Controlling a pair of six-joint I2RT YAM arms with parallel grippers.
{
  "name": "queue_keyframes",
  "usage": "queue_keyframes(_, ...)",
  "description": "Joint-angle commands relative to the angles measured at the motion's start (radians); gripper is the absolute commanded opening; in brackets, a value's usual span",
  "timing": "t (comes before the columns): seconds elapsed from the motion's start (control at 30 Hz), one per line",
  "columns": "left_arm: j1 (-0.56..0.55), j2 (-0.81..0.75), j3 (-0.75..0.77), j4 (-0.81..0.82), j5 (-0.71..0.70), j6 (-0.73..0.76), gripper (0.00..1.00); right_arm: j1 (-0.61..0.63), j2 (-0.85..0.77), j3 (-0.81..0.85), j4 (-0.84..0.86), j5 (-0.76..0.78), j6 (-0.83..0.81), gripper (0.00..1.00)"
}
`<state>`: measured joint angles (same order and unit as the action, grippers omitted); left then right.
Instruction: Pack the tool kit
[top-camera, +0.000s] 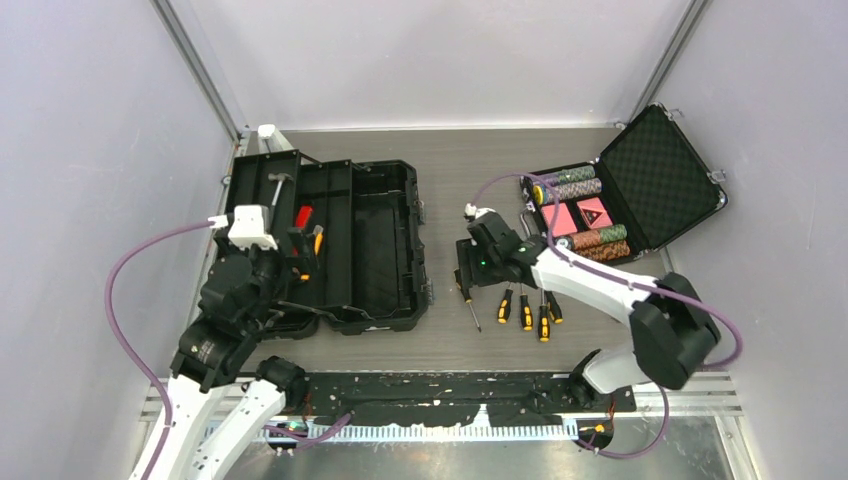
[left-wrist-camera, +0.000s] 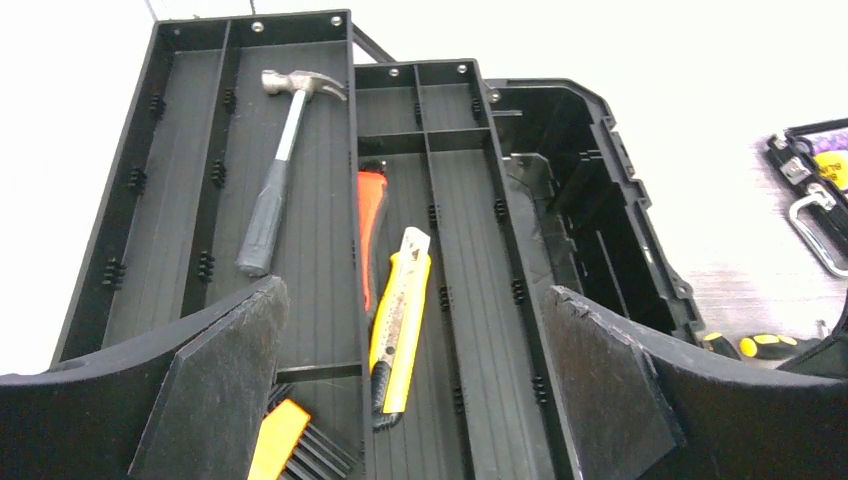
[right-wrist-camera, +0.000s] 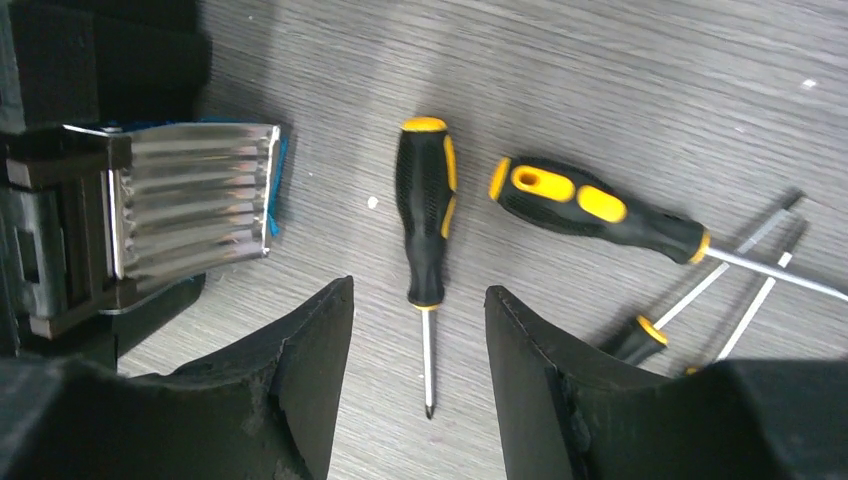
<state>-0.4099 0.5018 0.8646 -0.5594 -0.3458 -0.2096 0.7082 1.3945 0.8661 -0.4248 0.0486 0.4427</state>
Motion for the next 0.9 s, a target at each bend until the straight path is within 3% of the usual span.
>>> queue_keyframes(0.0, 0.006, -0.075, -0.079, 0.202, -0.091, 0.072, 1.0, 0.039, 0.112, 0.112, -0.021, 0.031, -0.018, 0.56)
queue_keyframes(0.2, 0.006, -0.151, -0.144, 0.241, -0.141, 0.105, 1.0, 0.043, 0.266, 0.183, -0.052, 0.063, 0.002, 0.52)
queue_keyframes(0.47, 0.006, -0.172, -0.143, 0.224, -0.139, 0.113, 0.99, 0.043, 0.357, 0.207, -0.073, 0.102, 0.009, 0.47)
queue_keyframes(0.67, 0.006, -0.187, -0.153, 0.225, -0.137, 0.112, 1.0, 0.044, 0.33, 0.218, -0.095, 0.119, 0.001, 0.22)
queue_keyframes(0.87, 0.006, -0.19, -0.156, 0.232, -0.152, 0.111, 1.0, 0.043, 0.202, 0.306, -0.194, 0.239, -0.031, 0.13)
